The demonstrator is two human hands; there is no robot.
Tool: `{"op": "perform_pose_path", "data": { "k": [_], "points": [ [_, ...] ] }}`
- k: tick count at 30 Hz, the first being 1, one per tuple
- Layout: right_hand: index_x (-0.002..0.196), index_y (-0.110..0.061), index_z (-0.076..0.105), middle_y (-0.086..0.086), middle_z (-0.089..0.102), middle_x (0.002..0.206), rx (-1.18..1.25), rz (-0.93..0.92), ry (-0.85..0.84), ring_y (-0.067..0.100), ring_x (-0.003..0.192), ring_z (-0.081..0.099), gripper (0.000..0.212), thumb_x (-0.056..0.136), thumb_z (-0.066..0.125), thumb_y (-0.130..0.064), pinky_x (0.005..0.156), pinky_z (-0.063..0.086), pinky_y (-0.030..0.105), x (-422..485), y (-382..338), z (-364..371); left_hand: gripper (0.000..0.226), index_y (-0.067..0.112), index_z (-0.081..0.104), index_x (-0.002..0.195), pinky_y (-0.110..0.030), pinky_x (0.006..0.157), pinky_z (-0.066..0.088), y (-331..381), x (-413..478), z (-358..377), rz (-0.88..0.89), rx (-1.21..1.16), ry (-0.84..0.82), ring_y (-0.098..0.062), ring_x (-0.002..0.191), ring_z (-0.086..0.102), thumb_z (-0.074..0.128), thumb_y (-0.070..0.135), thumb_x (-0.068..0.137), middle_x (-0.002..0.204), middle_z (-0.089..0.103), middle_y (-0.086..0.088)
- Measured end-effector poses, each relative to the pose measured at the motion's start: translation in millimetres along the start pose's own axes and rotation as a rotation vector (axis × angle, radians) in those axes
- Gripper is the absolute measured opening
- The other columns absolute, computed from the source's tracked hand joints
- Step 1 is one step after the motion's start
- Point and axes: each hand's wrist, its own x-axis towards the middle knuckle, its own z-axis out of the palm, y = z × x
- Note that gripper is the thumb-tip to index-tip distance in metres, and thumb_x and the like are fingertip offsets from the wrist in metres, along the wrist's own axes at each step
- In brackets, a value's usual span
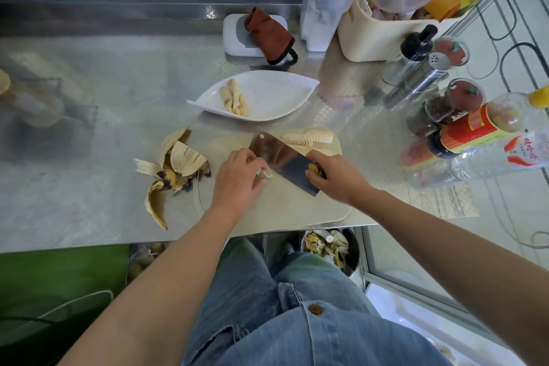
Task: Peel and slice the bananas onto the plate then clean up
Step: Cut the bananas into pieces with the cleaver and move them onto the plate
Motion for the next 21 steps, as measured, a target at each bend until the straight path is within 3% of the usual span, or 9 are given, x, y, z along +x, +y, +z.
{"op": "perform_pose_path", "data": {
  "k": [2, 6, 11, 15, 17, 21],
  "points": [
    [0.101, -0.015, 0.052, -0.002, 0.048, 0.065, -0.011, 0.001, 0.002, 0.021, 0.060, 0.047, 0.011, 0.094, 0.048, -0.022, 0.055, 0.040, 0.035, -1.2, -2.3, 2.4, 0.019, 0.021, 0.065, 0.093, -0.033, 0.074, 0.045, -0.4, 0.1, 0.5, 0.006, 0.006, 0.007, -0.022, 0.094, 0.050, 0.076, 0.021, 0.077, 0.101, 0.054, -0.003],
    [0.103, -0.016, 0.053, -0.006, 0.046, 0.067, -0.007, -0.016, 0.055, 0.020, 0.061, 0.045, 0.012, 0.094, 0.048, -0.020, 0.052, 0.031, 0.030, -3.9, -8.7, 5.4, 0.018, 0.021, 0.065, 0.092, -0.032, 0.073, 0.046, -1.6, 1.1, 0.7, 0.015, 0.006, 0.016, -0.021, 0.093, 0.050, 0.076, 0.021, 0.078, 0.100, 0.054, -0.003],
    [0.109, -0.012, 0.054, 0.004, 0.058, 0.074, -0.015, 0.005, 0.060, 0.028, 0.067, 0.054, 0.018, 0.094, 0.048, -0.021, 0.058, 0.046, 0.039, 0.5, -13.1, 11.7, 0.019, 0.020, 0.065, 0.092, -0.032, 0.070, 0.045, -2.0, 1.3, 3.9, 0.012, 0.002, 0.027, -0.022, 0.093, 0.050, 0.077, 0.022, 0.077, 0.099, 0.054, -0.003],
    [0.115, -0.013, 0.055, 0.005, 0.060, 0.079, 0.027, 0.010, 0.045, 0.025, 0.068, 0.053, 0.023, 0.094, 0.049, -0.021, 0.060, 0.046, 0.038, 1.9, -12.5, 17.0, 0.020, 0.021, 0.065, 0.093, -0.030, 0.072, 0.044, -2.2, 0.5, 2.9, 0.009, -0.020, 0.012, -0.021, 0.094, 0.050, 0.077, 0.022, 0.077, 0.100, 0.053, -0.002],
    [0.106, -0.012, 0.054, 0.008, 0.060, 0.077, 0.073, 0.025, 0.021, 0.026, 0.067, 0.053, 0.016, 0.094, 0.050, -0.020, 0.061, 0.045, 0.040, 3.2, -9.5, 18.0, 0.027, 0.021, 0.065, 0.102, -0.031, 0.078, 0.046, -2.5, -2.3, 0.6, -0.004, -0.030, -0.005, -0.022, 0.103, 0.050, 0.077, 0.022, 0.077, 0.108, 0.053, -0.003],
    [0.087, -0.015, 0.046, 0.002, 0.052, 0.068, 0.170, 0.058, -0.037, 0.022, 0.064, 0.047, 0.009, 0.093, 0.052, -0.018, 0.058, 0.036, 0.036, 5.0, 0.0, 17.7, 0.060, 0.018, 0.048, 0.132, -0.040, 0.106, 0.040, -0.1, -14.6, -1.1, -0.139, 0.047, 0.012, -0.027, 0.132, 0.035, 0.075, 0.027, 0.079, 0.142, 0.039, -0.010]
  ]
}}
